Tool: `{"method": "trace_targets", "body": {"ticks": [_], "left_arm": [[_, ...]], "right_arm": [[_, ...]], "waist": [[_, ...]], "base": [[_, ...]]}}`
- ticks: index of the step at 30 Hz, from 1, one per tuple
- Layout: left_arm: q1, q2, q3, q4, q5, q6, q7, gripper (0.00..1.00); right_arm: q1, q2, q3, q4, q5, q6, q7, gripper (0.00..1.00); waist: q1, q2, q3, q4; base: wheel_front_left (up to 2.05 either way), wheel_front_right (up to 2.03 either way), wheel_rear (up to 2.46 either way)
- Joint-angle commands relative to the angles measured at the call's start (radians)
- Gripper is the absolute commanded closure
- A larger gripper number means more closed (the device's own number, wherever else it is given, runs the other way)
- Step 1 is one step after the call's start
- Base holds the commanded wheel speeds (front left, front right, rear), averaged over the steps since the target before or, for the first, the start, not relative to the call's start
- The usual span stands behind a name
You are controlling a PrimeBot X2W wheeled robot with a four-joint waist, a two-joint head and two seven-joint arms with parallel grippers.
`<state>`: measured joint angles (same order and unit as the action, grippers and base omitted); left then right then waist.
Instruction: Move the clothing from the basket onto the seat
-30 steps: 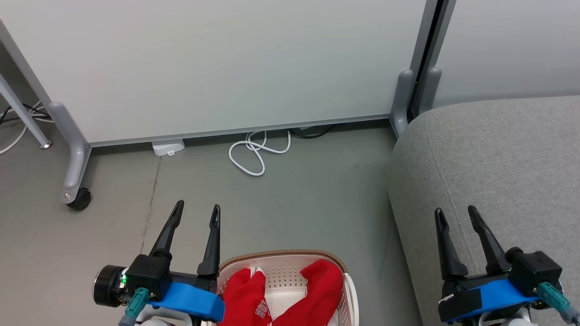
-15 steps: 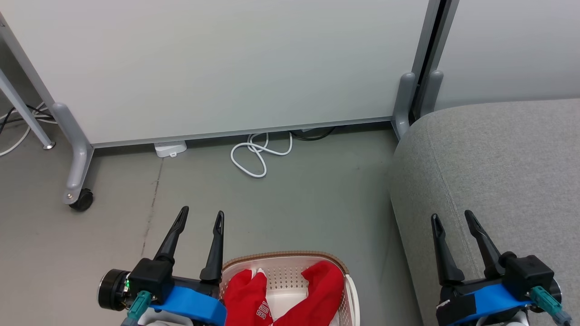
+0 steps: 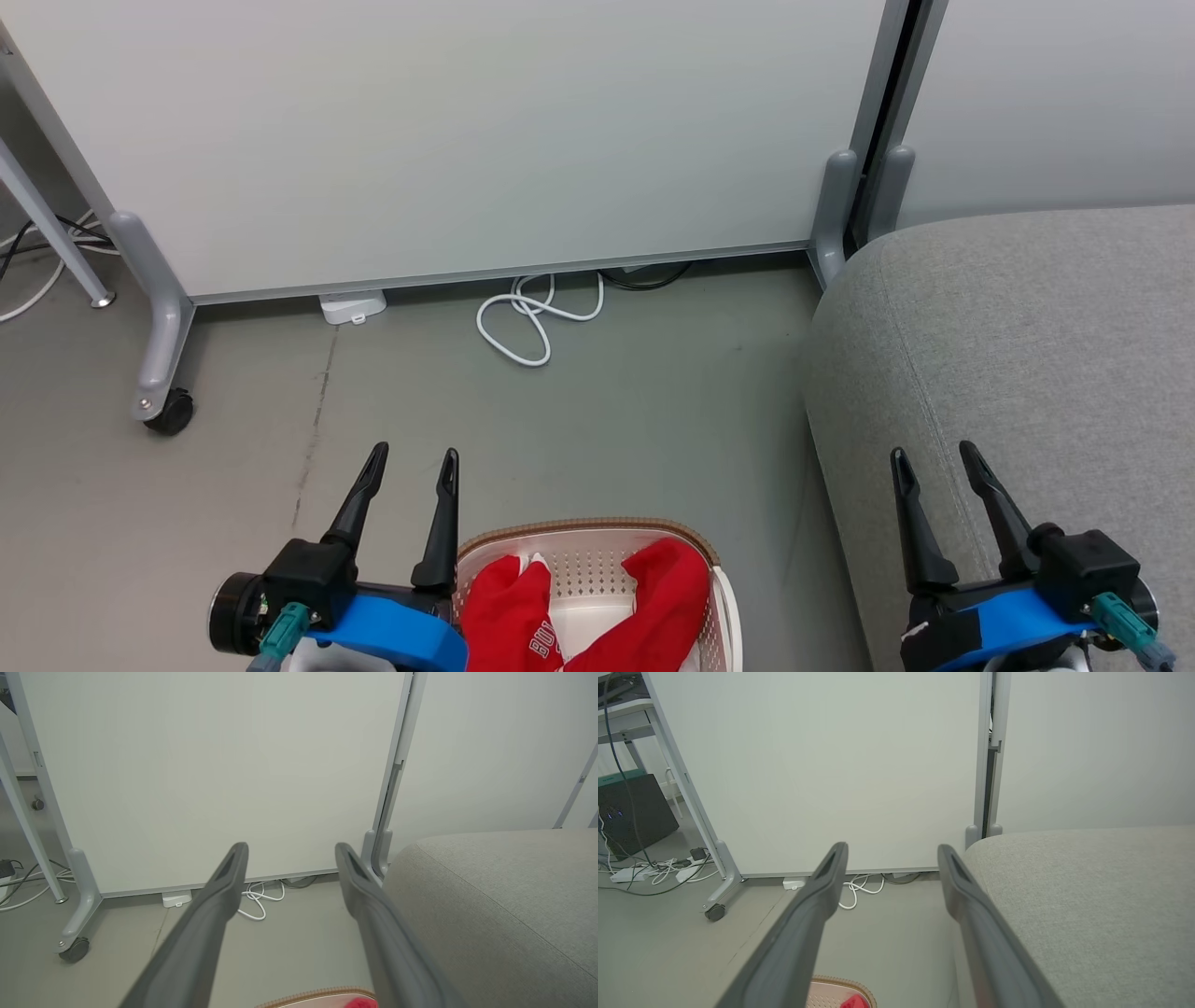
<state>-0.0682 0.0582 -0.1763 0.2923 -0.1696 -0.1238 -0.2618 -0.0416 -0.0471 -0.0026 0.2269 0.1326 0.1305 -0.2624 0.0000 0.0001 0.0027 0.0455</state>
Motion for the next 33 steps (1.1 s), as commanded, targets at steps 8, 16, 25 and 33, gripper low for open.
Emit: {"method": "trace_targets", "body": {"ticks": [8,16,25,33], "left_arm": [[-0.011,-0.003,0.005,0.013,-0.006,-0.009,-0.005,0.0],[-0.014,-0.005,0.007,0.02,-0.001,-0.009,-0.005,0.0],[-0.034,0.002,-0.02,0.035,0.013,-0.01,-0.005,0.0],[-0.134,0.043,-0.136,0.094,0.003,-0.01,-0.005,0.0]], "right_arm": [[-0.005,-0.006,0.001,0.012,-0.004,0.0,-0.004,0.0],[-0.007,-0.006,0.002,0.017,-0.001,0.0,-0.004,0.0],[-0.018,-0.006,0.006,0.009,-0.007,0.0,-0.004,0.0],[-0.052,-0.006,0.014,-0.019,-0.014,0.0,-0.004,0.0]], "waist": [[0.0,-0.0001,-0.001,-0.001],[0.0,-0.0001,0.002,-0.003],[0.0,-0.0001,0.017,-0.008],[0.0,-0.0001,0.077,-0.022]], "base": [[0.0,0.0,0.0],[0.0,0.0,0.0],[0.0,0.0,0.0],[0.0,0.0,0.0]]}}
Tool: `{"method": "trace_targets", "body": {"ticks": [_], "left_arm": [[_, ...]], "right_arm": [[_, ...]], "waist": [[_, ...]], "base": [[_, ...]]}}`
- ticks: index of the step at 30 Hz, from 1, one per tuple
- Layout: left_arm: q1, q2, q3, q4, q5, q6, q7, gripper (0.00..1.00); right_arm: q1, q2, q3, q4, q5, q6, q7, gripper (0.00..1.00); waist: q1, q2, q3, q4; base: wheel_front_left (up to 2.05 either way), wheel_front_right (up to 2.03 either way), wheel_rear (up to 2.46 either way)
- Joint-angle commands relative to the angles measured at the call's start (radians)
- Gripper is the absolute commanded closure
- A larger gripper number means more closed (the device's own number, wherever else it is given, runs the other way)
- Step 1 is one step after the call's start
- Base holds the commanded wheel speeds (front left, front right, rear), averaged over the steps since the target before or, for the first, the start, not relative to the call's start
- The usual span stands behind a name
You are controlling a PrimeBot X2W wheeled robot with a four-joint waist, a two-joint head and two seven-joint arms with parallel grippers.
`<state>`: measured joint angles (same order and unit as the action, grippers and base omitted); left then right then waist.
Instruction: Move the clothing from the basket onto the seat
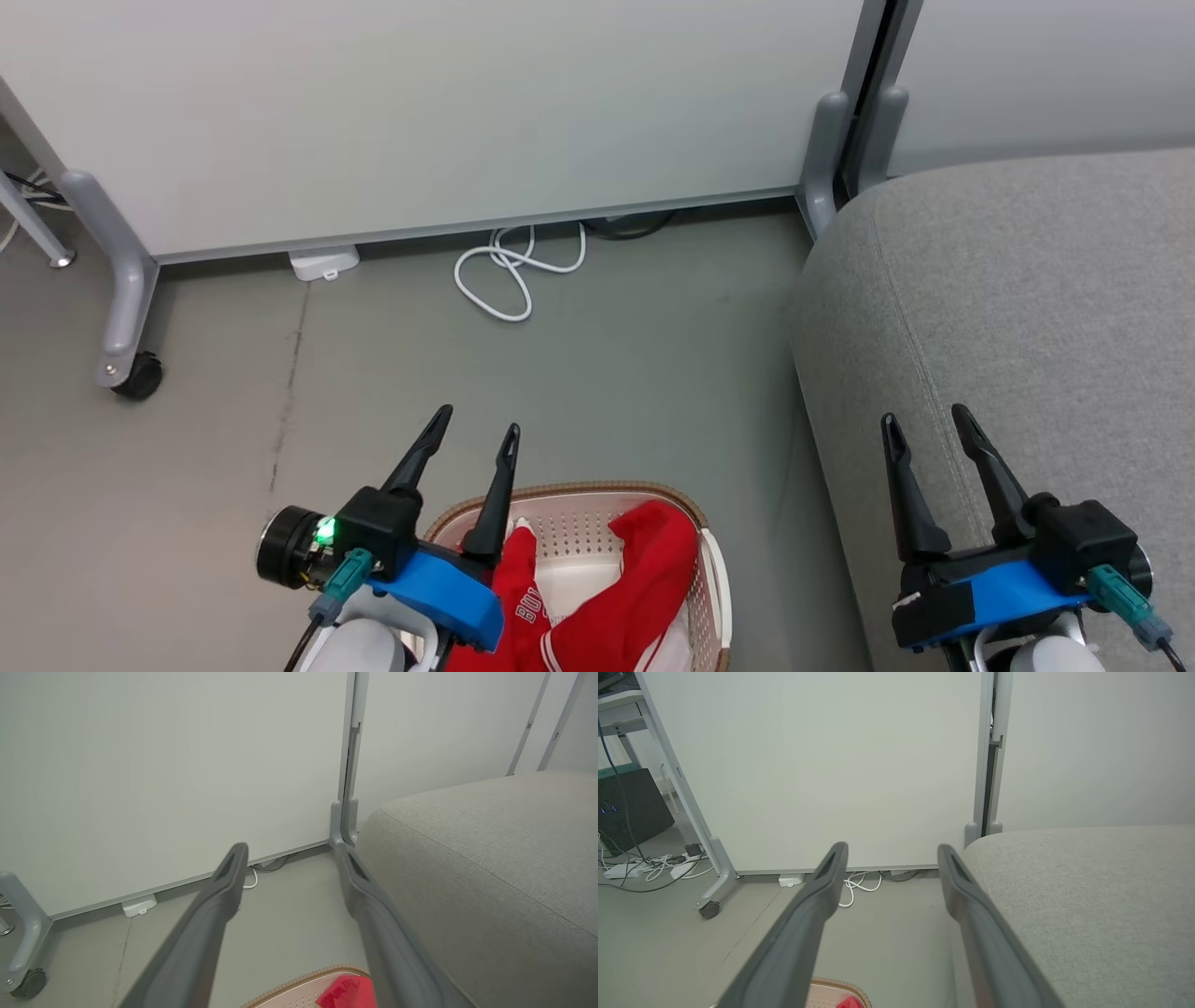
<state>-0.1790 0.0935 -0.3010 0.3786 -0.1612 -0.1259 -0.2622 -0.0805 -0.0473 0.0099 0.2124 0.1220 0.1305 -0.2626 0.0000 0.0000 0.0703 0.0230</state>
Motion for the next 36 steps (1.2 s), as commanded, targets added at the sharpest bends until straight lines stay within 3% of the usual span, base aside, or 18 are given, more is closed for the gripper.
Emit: {"method": "trace_targets", "body": {"ticks": [1,14,36], "left_arm": [[-0.04,0.016,-0.034,0.023,-0.007,-0.008,-0.004,0.0],[-0.28,0.072,-0.269,0.241,-0.083,-0.005,-0.004,0.0],[-0.6,0.085,-0.725,0.609,-0.331,-0.005,-0.004,0.0]], "right_arm": [[-0.018,-0.006,0.003,-0.011,-0.005,0.0,-0.004,0.0],[-0.113,-0.005,0.022,-0.088,-0.042,0.0,-0.004,0.0],[-0.253,-0.005,0.085,-0.224,-0.105,0.0,-0.004,0.0]], "waist": [[0.0,0.0,0.02,-0.003],[0.0,0.0,0.224,-0.069],[0.0,0.0,0.559,-0.177]], "base": [[0.0,0.0,0.0],[0.0,0.0,0.0],[0.0,0.0,0.0]]}}
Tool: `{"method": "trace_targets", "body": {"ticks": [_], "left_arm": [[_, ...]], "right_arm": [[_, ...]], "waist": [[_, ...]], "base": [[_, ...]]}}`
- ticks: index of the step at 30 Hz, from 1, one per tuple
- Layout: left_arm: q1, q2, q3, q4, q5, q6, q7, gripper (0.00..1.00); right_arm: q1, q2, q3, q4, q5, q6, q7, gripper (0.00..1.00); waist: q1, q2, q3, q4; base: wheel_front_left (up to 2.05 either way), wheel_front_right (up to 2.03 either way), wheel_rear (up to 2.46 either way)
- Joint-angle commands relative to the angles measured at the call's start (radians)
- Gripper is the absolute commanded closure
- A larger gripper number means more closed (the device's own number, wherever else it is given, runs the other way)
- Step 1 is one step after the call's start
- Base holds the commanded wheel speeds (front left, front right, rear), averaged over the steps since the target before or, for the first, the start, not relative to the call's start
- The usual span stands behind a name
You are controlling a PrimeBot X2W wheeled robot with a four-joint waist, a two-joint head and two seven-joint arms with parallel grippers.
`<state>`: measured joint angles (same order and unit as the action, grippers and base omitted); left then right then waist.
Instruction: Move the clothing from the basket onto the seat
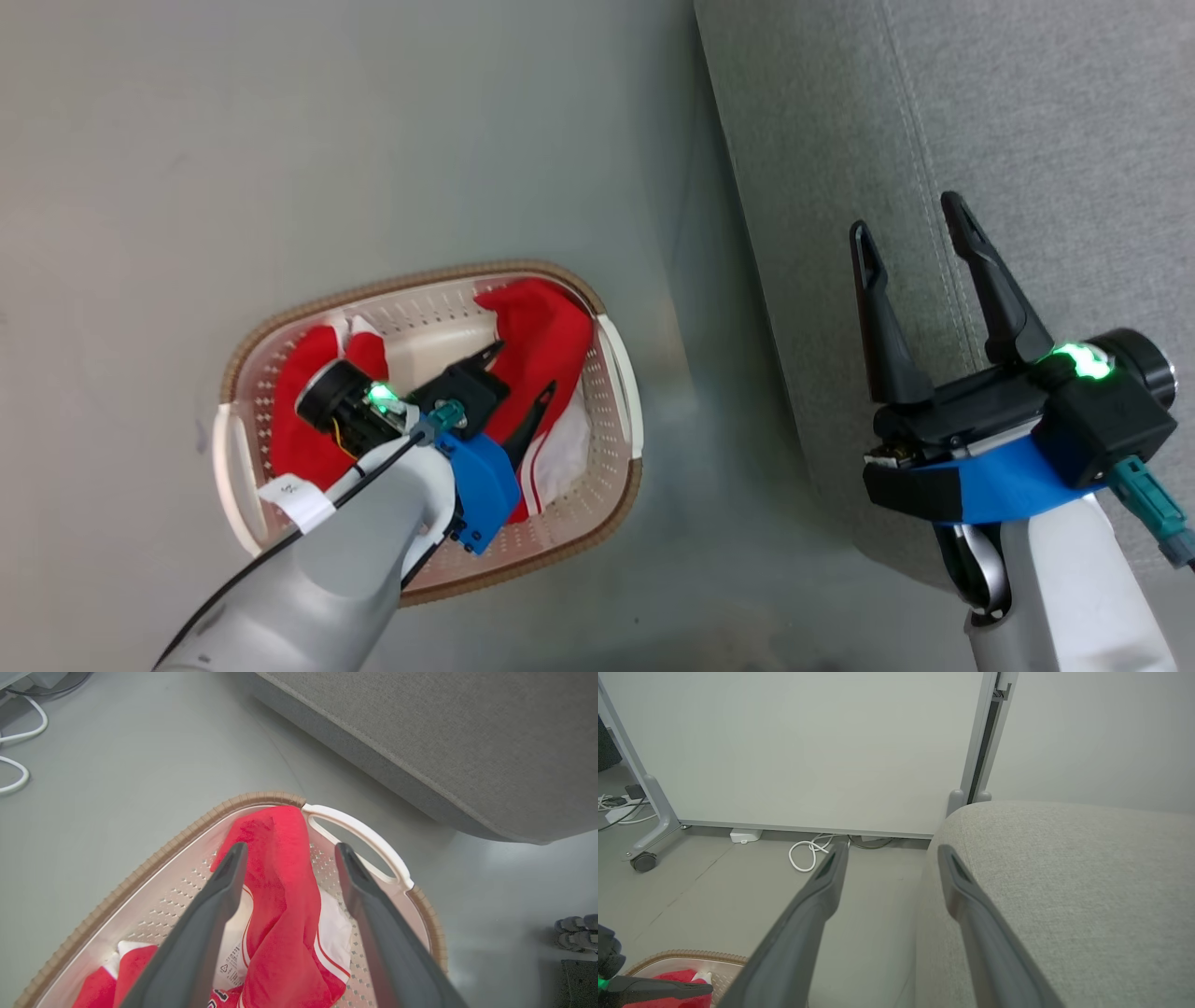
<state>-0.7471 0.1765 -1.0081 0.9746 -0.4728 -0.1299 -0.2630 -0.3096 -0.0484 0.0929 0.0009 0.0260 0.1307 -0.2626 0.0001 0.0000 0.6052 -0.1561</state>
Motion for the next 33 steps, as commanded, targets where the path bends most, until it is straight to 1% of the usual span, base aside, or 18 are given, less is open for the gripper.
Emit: {"method": "trace_targets", "body": {"ticks": [1,5,6,11,14,15,19,25,33], "left_arm": [[-0.044,0.004,-0.038,0.025,-0.031,-0.001,-0.003,0.0],[-0.102,0.003,-0.113,0.07,-0.071,-0.001,-0.003,0.0],[-0.102,0.003,-0.113,0.07,-0.071,-0.001,-0.003,0.0],[-0.161,0.012,-0.193,0.13,-0.124,-0.001,0.01,0.0],[-0.184,0.02,-0.224,0.146,-0.156,-0.001,0.025,0.0],[-0.195,0.025,-0.236,0.144,-0.181,-0.001,0.03,0.0],[-0.204,0.026,-0.254,0.137,-0.2,-0.001,0.038,0.0],[-0.226,0.026,-0.271,0.147,-0.202,-0.001,0.079,0.0],[-0.254,0.013,-0.275,0.168,-0.154,-0.001,0.124,0.0]], "right_arm": [[-0.026,-0.004,0.002,-0.018,-0.01,0.0,-0.004,0.0],[-0.035,-0.004,0.01,-0.045,-0.013,0.0,-0.003,0.0],[-0.035,-0.004,0.01,-0.045,-0.013,0.0,-0.003,0.0],[-0.053,-0.003,0.024,-0.077,-0.011,0.0,-0.004,0.0],[-0.069,-0.003,0.035,-0.096,-0.002,0.0,-0.004,0.0],[-0.077,-0.004,0.036,-0.109,0.002,0.0,-0.004,0.0],[-0.076,-0.003,0.032,-0.131,0.007,0.0,-0.004,0.0],[-0.073,-0.003,0.031,-0.163,0.0,0.0,-0.004,0.0],[-0.069,-0.003,0.041,-0.204,-0.013,0.0,-0.003,0.0]], "waist": [[-0.0001,0.0,0.039,0.0],[-0.0001,0.0,0.104,-0.006],[-0.0001,0.0,0.104,-0.006],[-0.0001,0.0,0.173,-0.014],[-0.0001,0.0,0.206,-0.025],[-0.0001,0.0,0.224,-0.029],[-0.0001,0.0,0.243,-0.03],[-0.0001,0.0,0.282,-0.029],[-0.0001,0.0,0.332,-0.028]], "base": [[0.0,0.0,0.0],[0.0,0.0,0.0],[0.0,0.0,0.0],[0.0,0.0,0.0],[0.0,0.0,0.0],[0.0,0.0,0.0],[0.0,0.0,0.0],[0.0,0.0,0.0],[0.0,0.0,0.0]]}}
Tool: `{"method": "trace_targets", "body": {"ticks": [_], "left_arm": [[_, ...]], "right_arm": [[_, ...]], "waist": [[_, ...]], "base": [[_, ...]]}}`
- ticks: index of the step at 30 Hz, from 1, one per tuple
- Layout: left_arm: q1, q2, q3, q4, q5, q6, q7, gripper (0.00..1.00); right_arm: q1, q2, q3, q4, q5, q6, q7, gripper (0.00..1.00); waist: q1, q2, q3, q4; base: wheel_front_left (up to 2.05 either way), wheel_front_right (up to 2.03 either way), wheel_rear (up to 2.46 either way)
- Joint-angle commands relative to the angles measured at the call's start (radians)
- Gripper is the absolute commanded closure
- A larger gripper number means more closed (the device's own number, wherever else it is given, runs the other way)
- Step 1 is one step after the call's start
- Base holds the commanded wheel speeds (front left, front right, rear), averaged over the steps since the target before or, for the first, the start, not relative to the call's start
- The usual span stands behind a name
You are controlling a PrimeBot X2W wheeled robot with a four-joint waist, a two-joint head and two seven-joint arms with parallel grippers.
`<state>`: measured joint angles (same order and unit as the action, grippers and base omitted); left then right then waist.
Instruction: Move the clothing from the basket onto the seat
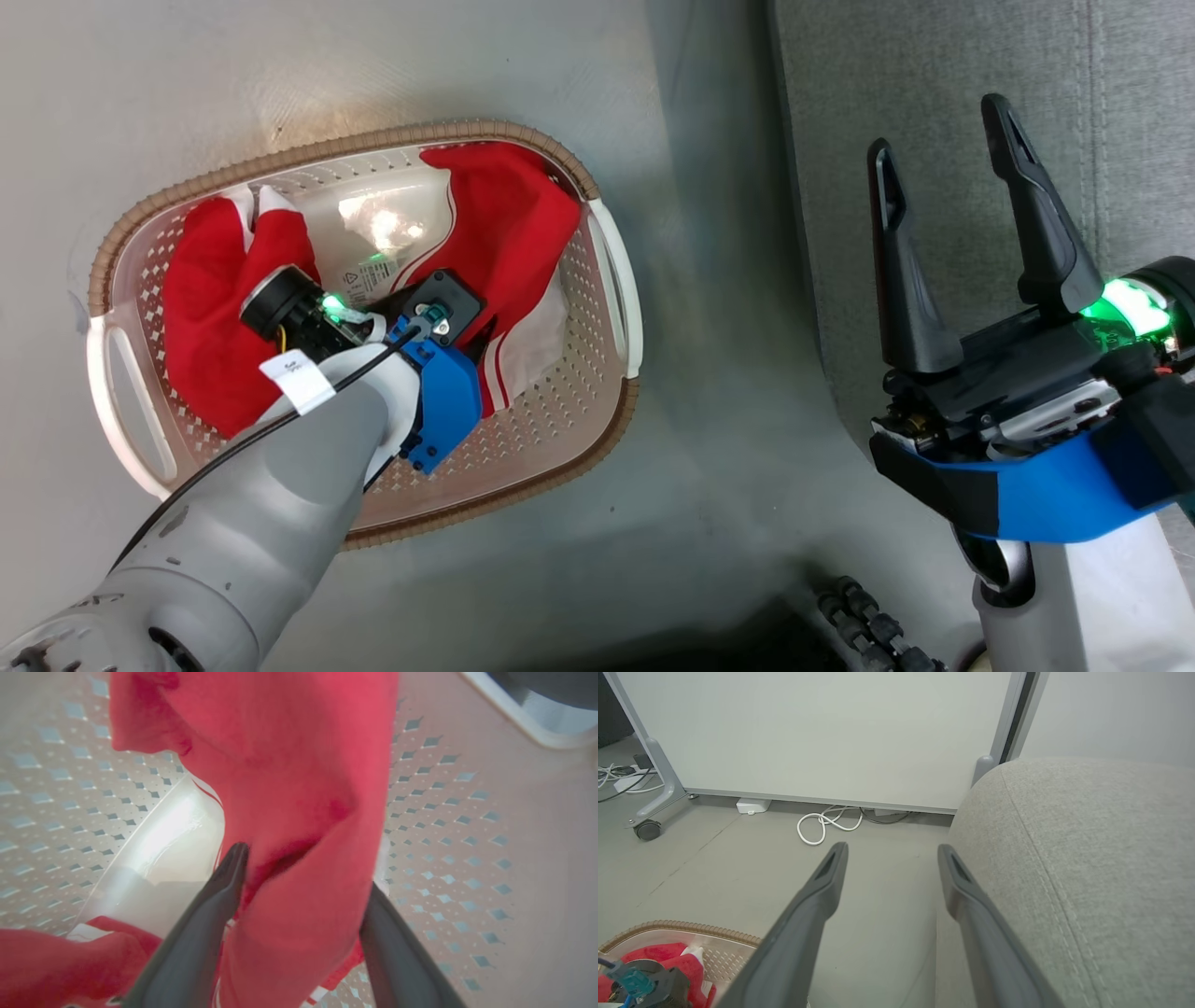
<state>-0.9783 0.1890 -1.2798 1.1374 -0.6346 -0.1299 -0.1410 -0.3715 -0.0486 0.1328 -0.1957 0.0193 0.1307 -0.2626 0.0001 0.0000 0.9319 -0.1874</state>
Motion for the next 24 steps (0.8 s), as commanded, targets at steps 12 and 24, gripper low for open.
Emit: {"method": "trace_targets", "body": {"ticks": [12,24], "left_arm": [[-0.023,-0.033,-0.003,0.02,0.038,-0.001,-0.048,1.0],[-0.005,-0.057,-0.004,-0.015,-0.044,-0.001,-0.121,1.0]], "right_arm": [[-0.006,-0.003,0.007,-0.009,-0.014,0.0,-0.003,0.0],[-0.011,-0.003,0.004,0.036,-0.02,0.0,-0.003,0.0]], "waist": [[-0.0001,0.0,0.001,0.023],[-0.0001,0.0,-0.1,0.077]], "base": [[0.0,0.0,0.0],[0.0,0.0,0.0]]}}
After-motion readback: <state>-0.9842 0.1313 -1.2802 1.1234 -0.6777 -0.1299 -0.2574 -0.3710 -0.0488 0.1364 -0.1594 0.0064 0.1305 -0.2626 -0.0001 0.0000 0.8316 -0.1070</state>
